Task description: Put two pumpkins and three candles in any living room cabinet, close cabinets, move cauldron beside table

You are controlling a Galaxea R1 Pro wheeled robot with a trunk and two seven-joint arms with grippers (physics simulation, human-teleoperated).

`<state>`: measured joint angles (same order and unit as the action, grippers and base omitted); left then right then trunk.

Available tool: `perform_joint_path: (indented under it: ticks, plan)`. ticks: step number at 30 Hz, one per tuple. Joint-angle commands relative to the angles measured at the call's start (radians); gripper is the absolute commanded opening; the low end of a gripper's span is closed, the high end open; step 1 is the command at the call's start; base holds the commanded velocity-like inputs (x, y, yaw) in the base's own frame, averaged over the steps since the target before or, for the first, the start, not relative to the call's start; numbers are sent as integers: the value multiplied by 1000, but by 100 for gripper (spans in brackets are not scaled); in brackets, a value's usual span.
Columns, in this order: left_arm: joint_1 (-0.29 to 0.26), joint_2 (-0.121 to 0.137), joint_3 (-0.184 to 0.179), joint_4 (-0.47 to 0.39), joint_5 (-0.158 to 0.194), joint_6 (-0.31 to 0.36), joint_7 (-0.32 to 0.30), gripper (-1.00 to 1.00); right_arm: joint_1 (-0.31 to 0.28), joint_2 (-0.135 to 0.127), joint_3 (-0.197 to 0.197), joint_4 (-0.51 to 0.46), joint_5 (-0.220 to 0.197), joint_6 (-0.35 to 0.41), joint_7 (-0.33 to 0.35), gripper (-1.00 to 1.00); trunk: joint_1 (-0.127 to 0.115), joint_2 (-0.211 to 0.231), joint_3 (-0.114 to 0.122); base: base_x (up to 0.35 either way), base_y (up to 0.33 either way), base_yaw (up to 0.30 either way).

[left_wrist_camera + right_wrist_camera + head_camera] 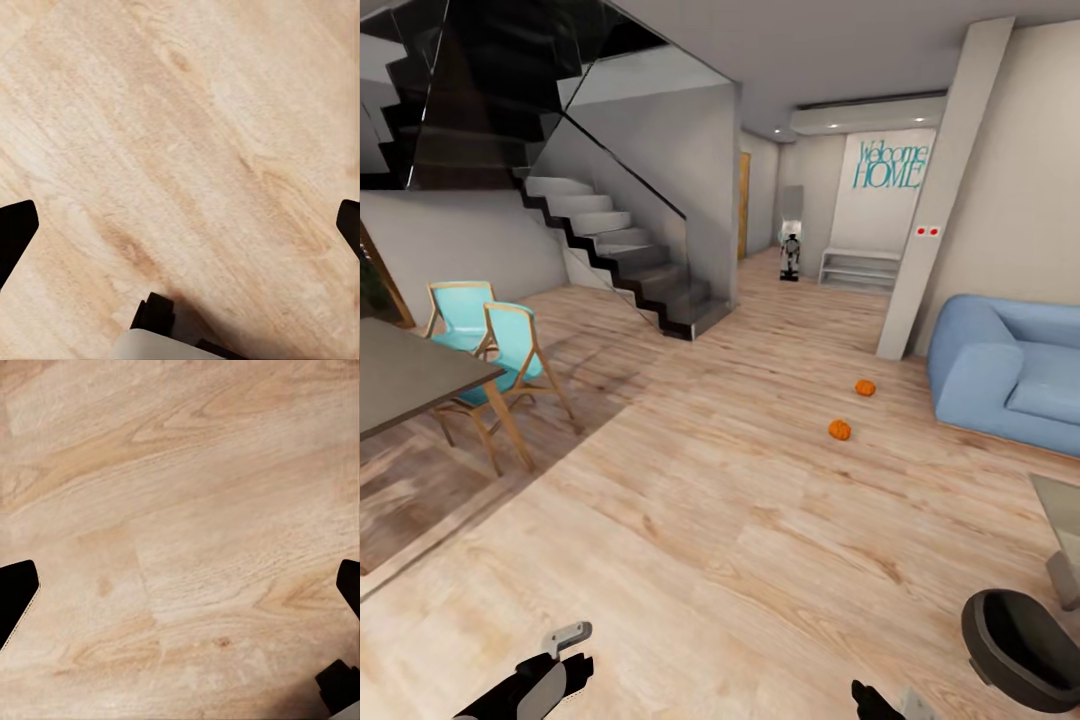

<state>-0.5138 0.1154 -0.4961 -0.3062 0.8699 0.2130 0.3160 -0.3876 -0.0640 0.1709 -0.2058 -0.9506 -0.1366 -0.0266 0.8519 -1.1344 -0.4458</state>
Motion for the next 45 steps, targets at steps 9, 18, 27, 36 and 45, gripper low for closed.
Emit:
perform_joint_path:
  ticks: [9, 18, 27, 36, 45]
  plan:
    - [0, 1, -8, -3, 8, 3, 8, 100, 0, -2, 8, 0, -10, -5, -3, 100, 1, -1, -1, 330, 4, 0]
    - [0, 0, -9, -4, 8, 3, 8, 100, 0, 0, 9, -1, -10, -6, -1, 100, 1, -1, -1, 330, 0, 0]
    - [0, -2, -8, -4, 8, 3, 8, 100, 0, -1, 7, -1, -10, -6, -1, 100, 1, -1, -1, 330, 0, 0]
    - [0, -2, -9, -4, 8, 3, 8, 100, 0, -1, 5, -1, -11, -3, 29, 100, 1, -1, -1, 330, 0, -5]
    - [0, -2, -8, -3, 8, 3, 8, 100, 0, -1, 5, -1, -11, -3, 33, 100, 1, -1, -5, 330, 0, -142]
